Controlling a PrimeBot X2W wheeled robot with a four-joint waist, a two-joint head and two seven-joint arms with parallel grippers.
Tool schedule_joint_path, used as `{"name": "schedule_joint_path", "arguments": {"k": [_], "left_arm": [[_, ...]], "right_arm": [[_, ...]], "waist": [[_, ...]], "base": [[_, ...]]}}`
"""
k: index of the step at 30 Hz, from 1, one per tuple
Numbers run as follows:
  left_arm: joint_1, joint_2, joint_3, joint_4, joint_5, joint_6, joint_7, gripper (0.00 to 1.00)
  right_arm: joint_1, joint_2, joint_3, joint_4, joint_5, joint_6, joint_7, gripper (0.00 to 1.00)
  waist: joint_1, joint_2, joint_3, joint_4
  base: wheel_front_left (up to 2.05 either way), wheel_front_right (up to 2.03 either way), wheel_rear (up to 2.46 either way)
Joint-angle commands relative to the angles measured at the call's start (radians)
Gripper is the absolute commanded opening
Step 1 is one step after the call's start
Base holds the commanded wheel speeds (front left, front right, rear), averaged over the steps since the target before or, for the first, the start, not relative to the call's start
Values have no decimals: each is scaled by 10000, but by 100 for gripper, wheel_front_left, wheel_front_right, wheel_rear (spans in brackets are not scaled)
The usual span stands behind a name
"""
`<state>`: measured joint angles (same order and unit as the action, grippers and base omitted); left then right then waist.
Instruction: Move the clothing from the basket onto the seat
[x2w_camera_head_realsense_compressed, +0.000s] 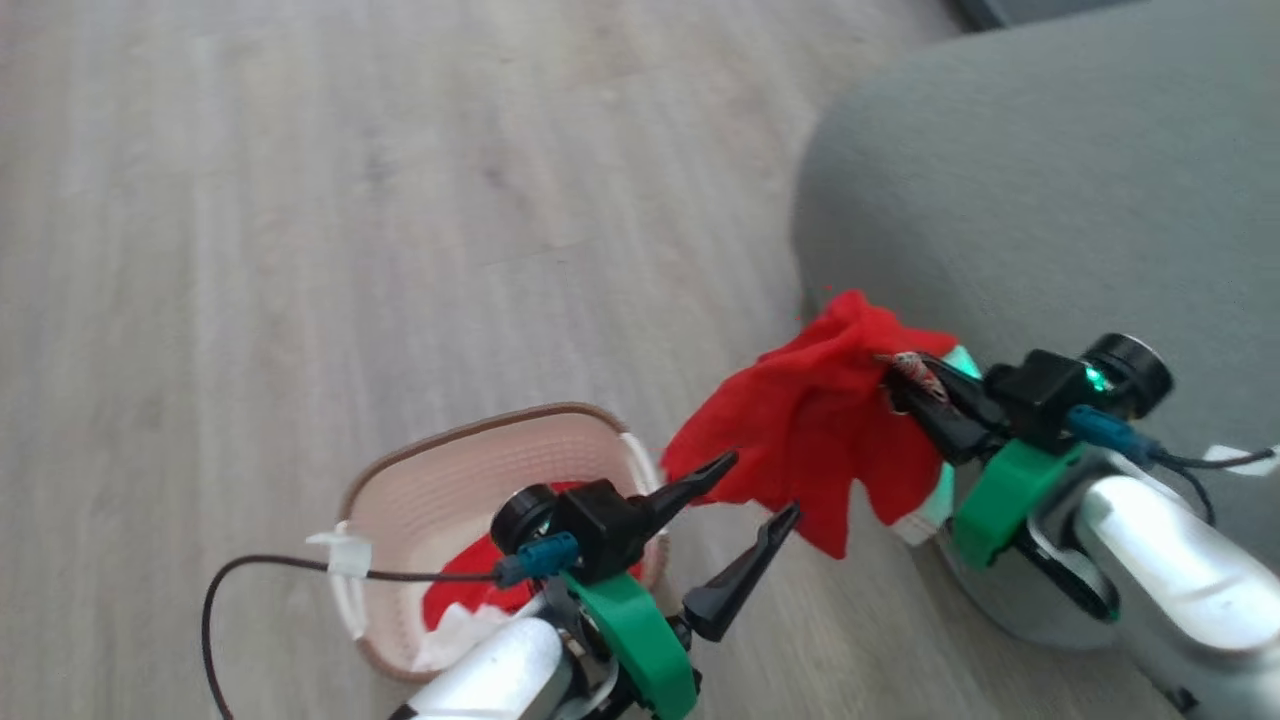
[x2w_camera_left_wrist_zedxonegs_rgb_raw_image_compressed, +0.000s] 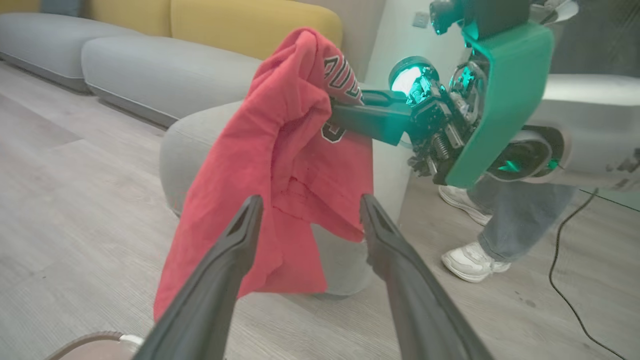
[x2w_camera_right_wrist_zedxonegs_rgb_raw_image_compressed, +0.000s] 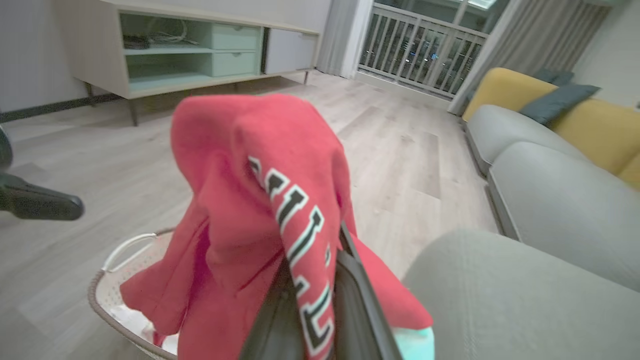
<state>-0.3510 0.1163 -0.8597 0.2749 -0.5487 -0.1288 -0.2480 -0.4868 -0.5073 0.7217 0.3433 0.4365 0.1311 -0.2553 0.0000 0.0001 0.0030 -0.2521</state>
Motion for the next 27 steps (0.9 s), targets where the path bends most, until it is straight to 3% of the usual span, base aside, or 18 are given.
{"name": "schedule_joint_path", "arguments": {"k": [1,8,14,21,27], "left_arm": [[-272,-71,389,-244,112,-4,-135,100],[-402,-102,301,-248,202,-15,-136,100],[-1170,152,253,-328,616,-17,-136,100],[-3083,705,14,-444,959,-18,-137,100],[-4058,1096,127,-640,1118,-18,-137,100]], "right_arm": [[149,-194,-154,-280,-121,-4,-65,0],[235,-307,-665,-306,-249,-4,-65,0],[-890,-385,-1837,-117,-377,-4,-65,0],[-3572,57,-4483,1636,-99,-4,-65,0],[-5997,408,-7888,3379,-206,-4,-65,0]], "waist": [[0,-1,156,-673],[0,-1,477,-978],[0,-1,2056,-913],[0,-1,4960,-533],[0,-1,6770,-22]], "base": [[0,0,0],[0,0,0],[0,0,0],[0,0,0],[0,0,0]]}}
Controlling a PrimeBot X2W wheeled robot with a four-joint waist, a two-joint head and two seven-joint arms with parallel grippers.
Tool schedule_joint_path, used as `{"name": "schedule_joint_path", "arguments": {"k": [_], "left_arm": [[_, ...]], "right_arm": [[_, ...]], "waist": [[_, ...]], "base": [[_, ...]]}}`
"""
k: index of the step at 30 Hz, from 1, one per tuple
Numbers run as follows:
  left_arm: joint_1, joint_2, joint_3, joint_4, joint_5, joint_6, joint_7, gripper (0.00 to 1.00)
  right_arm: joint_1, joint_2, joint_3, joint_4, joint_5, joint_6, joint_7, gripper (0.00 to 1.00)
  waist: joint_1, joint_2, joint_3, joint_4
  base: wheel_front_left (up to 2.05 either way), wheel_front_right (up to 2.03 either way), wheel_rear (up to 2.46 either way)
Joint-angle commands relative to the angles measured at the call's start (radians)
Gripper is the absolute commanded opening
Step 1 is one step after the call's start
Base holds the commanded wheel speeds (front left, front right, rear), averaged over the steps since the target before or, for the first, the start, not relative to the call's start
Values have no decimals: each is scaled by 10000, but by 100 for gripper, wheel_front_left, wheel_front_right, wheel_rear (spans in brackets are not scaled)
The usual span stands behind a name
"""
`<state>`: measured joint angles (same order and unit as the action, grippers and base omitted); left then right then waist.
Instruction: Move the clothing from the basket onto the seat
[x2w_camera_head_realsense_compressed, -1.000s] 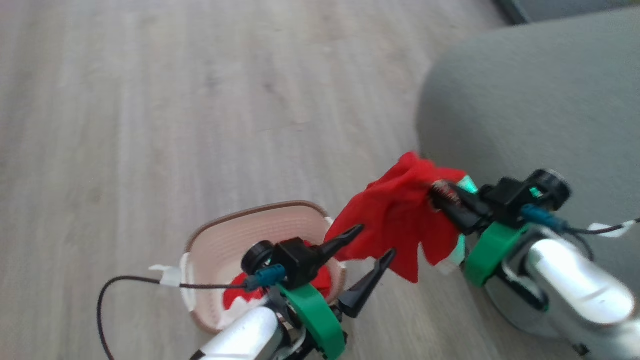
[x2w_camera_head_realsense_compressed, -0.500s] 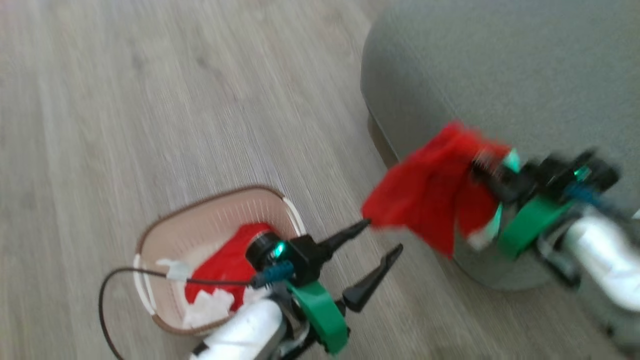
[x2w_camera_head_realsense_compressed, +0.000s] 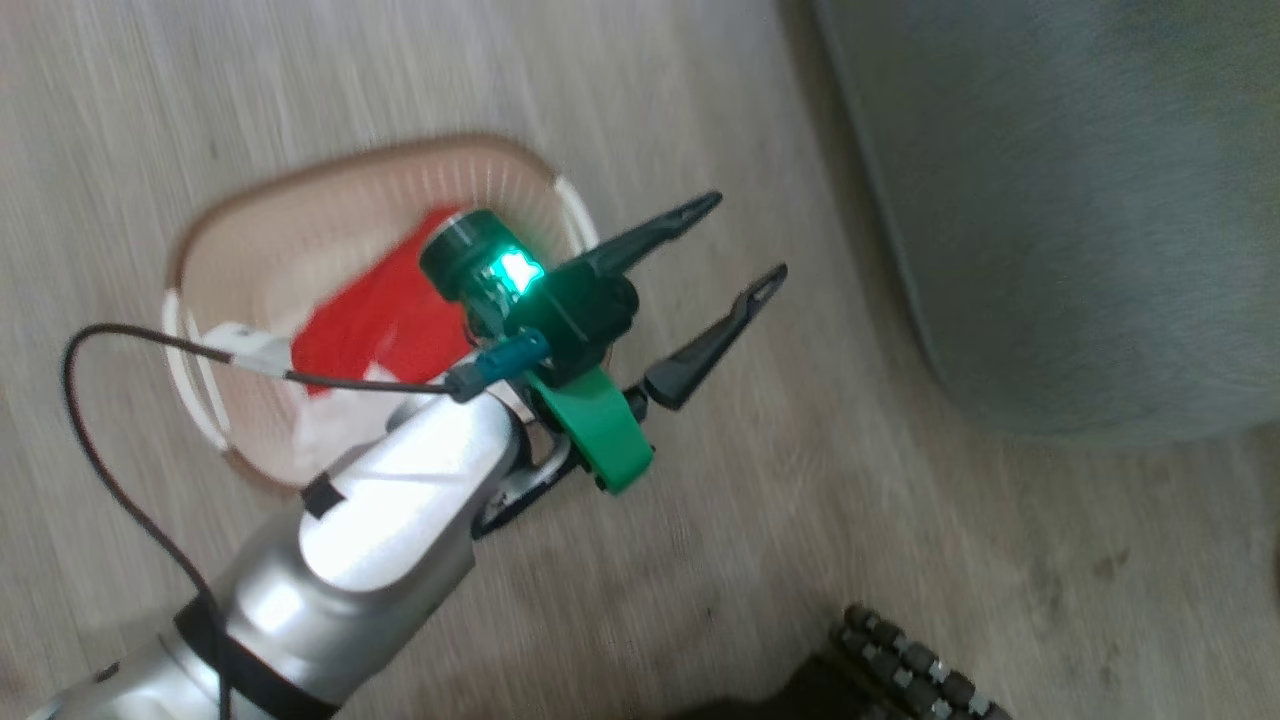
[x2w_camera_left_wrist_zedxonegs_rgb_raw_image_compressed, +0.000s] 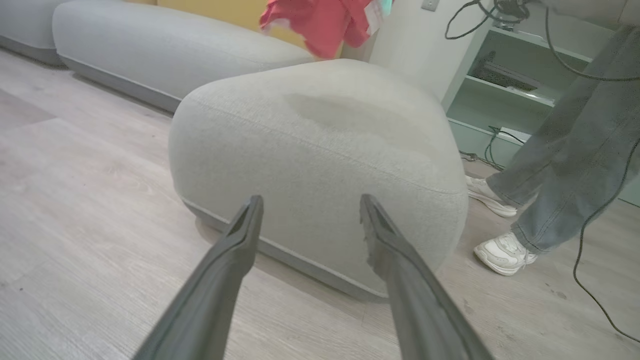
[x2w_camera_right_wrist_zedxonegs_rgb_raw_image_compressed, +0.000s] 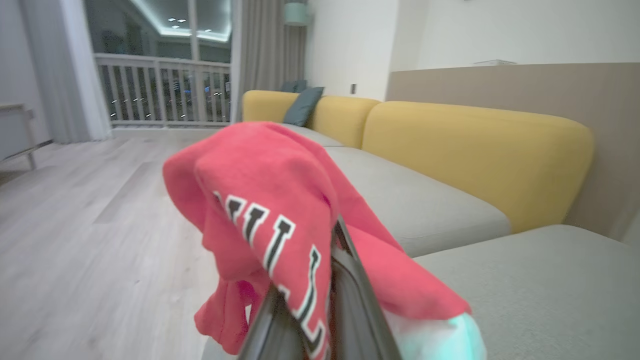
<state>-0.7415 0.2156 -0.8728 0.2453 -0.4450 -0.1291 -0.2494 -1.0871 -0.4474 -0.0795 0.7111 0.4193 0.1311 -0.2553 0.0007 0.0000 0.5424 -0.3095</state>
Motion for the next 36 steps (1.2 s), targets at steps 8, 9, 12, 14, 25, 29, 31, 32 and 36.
{"name": "schedule_joint_path", "arguments": {"k": [8,9,12,14,25,29,31,32,36], "left_arm": [[279,-22,1299,-968,590,52,-124,100],[339,-22,1328,-1032,674,45,-124,100],[435,101,1421,-1238,908,27,-124,100],[463,251,1549,-1309,1014,21,-124,100],[726,798,2315,-1349,1106,24,-124,100],[836,821,2579,-1286,1037,23,-124,100],[914,777,2731,-1177,977,20,-124,100],[958,730,2811,-1131,938,17,-124,100],[1344,566,3136,-811,778,8,-124,100]], "right_arm": [[-1873,-1181,-3270,941,-1581,-4,-65,0],[-2052,-1338,-3615,1046,-1707,-4,-65,0],[-2402,-1583,-4775,1131,-2130,-4,-65,0],[-2441,-1482,-5546,1214,-2465,-4,-65,0],[-1579,-148,-6685,1419,-3676,-4,-65,100],[-1189,-114,-5995,1623,-3949,-4,-65,100],[-846,-112,-5237,1723,-3924,-4,-65,100],[-625,-134,-4856,1700,-3837,-4,-65,100],[573,-112,-3262,1358,-3281,-4,-65,100]], "waist": [[-7,0,2578,1546],[-7,0,2717,1630],[-7,0,3141,1701],[-7,0,3436,1657],[-7,0,3582,1037],[-7,0,3123,843],[-7,0,2696,799],[-7,0,2462,790],[-7,0,1339,710]], "base": [[0,0,0],[0,0,0],[0,0,0],[0,0,0],[0,0,0],[0,0,0],[0,0,0],[0,0,0],[0,0,0]]}}
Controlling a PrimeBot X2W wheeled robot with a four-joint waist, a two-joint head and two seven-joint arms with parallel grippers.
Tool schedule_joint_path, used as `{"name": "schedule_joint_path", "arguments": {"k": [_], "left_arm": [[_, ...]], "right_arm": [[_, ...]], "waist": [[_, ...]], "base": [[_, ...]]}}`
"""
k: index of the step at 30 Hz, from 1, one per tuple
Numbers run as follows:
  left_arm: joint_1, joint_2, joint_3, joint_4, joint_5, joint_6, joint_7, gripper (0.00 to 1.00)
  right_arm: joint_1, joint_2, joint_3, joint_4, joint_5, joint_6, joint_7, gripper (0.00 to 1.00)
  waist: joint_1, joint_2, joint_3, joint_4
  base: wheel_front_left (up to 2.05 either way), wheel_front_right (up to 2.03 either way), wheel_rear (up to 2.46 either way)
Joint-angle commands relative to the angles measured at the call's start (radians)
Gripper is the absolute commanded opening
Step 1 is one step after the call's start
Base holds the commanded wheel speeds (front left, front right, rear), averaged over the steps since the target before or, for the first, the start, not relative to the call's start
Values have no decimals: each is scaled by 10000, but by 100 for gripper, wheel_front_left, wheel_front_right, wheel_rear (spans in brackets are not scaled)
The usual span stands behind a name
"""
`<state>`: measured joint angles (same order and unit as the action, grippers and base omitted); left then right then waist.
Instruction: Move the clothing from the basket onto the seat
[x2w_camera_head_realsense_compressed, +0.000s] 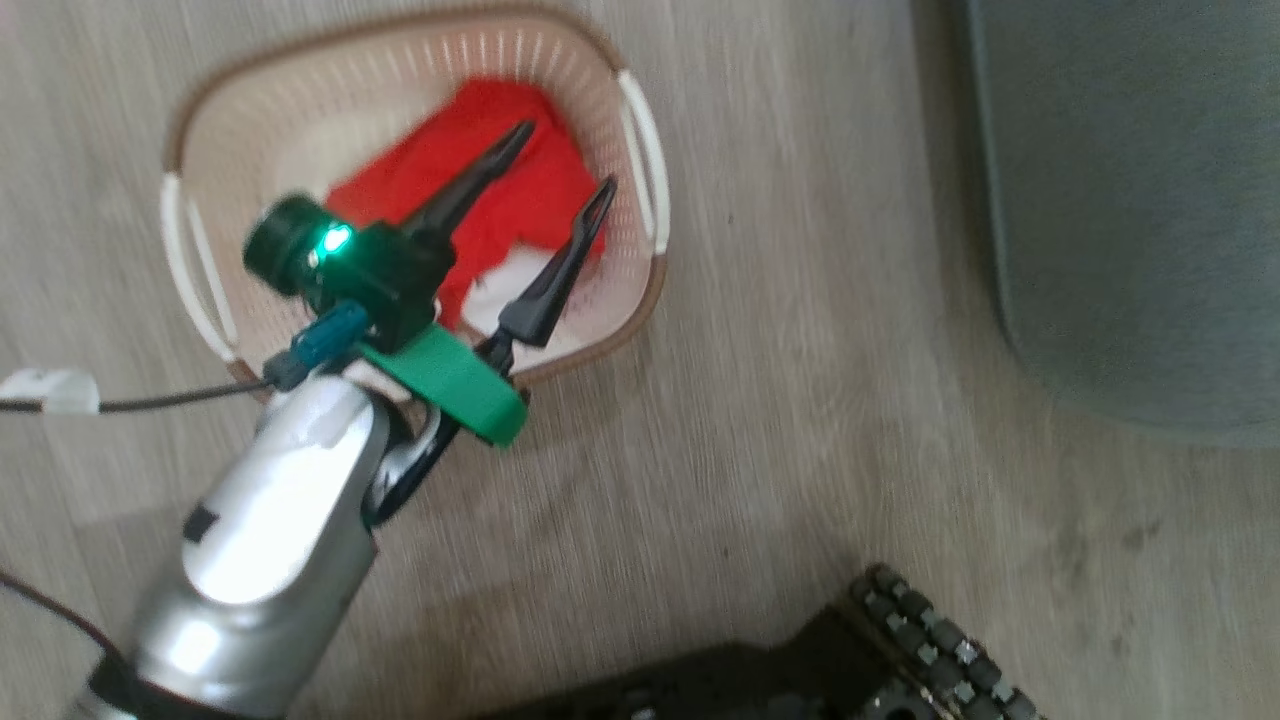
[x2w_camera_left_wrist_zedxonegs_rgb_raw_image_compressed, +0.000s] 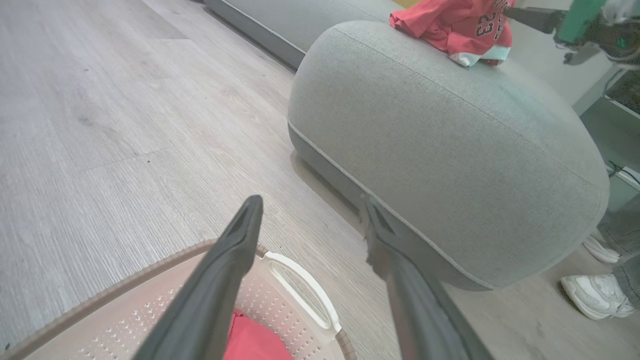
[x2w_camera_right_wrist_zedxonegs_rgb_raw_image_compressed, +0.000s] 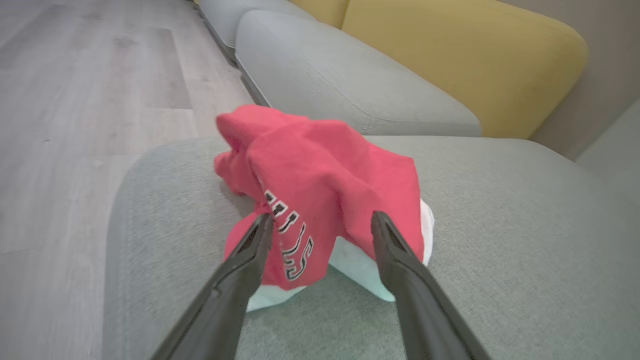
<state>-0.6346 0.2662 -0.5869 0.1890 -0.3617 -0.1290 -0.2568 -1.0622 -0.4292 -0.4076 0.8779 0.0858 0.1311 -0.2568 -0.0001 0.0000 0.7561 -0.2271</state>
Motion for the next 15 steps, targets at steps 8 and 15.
{"name": "schedule_joint_path", "arguments": {"k": [8,15], "left_arm": [[1793,-490,1291,638,-500,-3,-49,100],[3096,-1163,2657,1342,-532,23,-49,100]], "right_arm": [[3382,-129,2543,-2032,1689,-4,-27,100],[5715,23,3293,-3909,1591,-4,-40,100]], "waist": [[1,0,-3218,-42],[1,0,-4982,637]], "base": [[0,0,0],[0,0,0]]}}
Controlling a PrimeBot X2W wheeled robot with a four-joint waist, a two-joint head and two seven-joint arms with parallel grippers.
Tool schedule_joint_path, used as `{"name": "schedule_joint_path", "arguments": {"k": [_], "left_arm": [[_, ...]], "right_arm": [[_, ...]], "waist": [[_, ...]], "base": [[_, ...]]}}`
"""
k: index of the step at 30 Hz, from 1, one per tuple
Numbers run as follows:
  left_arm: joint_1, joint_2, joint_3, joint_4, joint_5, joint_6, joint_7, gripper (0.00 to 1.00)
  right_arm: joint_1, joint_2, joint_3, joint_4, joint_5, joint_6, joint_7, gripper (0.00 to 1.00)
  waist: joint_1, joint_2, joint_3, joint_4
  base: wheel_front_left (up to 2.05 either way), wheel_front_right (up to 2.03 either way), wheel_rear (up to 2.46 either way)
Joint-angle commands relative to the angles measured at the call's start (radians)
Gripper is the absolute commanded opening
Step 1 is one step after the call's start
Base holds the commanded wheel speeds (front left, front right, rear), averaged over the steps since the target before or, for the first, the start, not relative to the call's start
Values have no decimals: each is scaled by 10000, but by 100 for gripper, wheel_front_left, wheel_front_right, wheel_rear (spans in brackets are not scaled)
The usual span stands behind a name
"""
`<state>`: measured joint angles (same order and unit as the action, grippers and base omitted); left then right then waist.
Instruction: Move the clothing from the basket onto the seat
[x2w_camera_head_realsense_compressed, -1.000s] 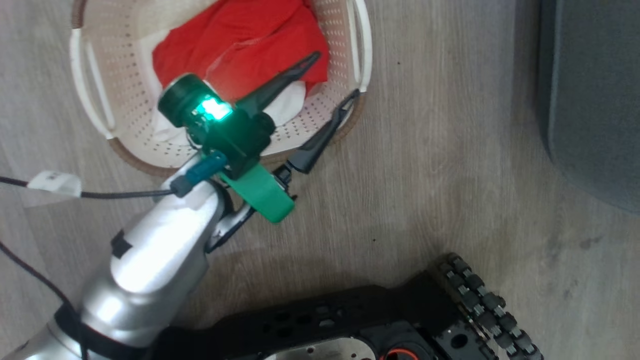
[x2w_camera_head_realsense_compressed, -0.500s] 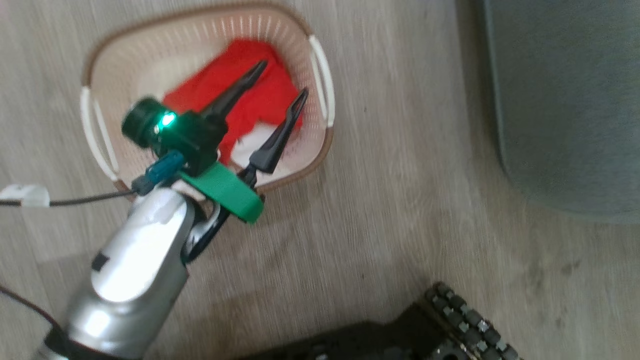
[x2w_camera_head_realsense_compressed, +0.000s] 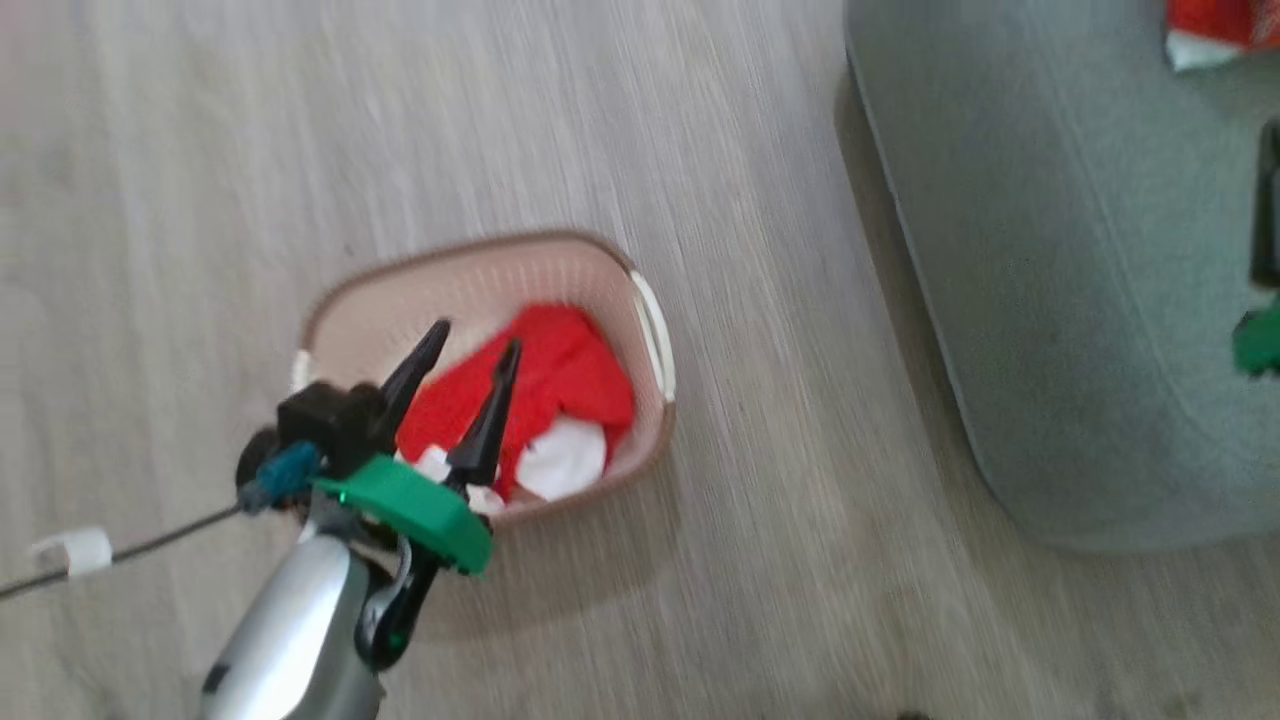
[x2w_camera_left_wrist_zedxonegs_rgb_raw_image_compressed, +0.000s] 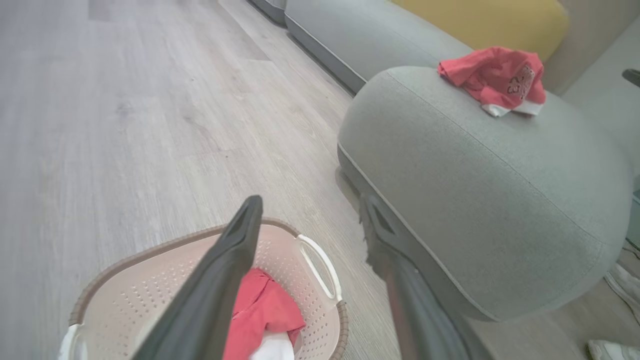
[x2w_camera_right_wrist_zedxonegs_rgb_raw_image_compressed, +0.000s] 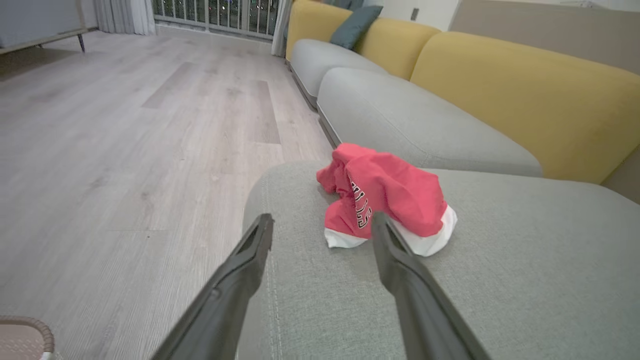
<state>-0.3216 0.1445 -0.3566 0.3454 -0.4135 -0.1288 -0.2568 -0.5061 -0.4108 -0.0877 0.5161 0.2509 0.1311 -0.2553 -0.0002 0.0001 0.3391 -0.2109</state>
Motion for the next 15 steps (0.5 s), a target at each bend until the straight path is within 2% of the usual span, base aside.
{"name": "schedule_joint_path", "arguments": {"k": [1,8,15], "left_arm": [[77,25,427,-109,67,16,-49,100],[538,-157,1220,326,423,-3,-49,100],[1069,-430,2174,541,780,-5,-49,100]], "right_arm": [[410,-67,79,-490,-136,-4,-57,100],[1963,1063,244,-1664,-826,-4,-62,100],[2824,2097,759,-1891,-1240,-4,-63,100]], "waist": [[2,-1,-967,603],[2,-1,-1819,1334],[2,-1,-2442,1677]], "base": [[0,0,0],[0,0,0],[0,0,0]]}}
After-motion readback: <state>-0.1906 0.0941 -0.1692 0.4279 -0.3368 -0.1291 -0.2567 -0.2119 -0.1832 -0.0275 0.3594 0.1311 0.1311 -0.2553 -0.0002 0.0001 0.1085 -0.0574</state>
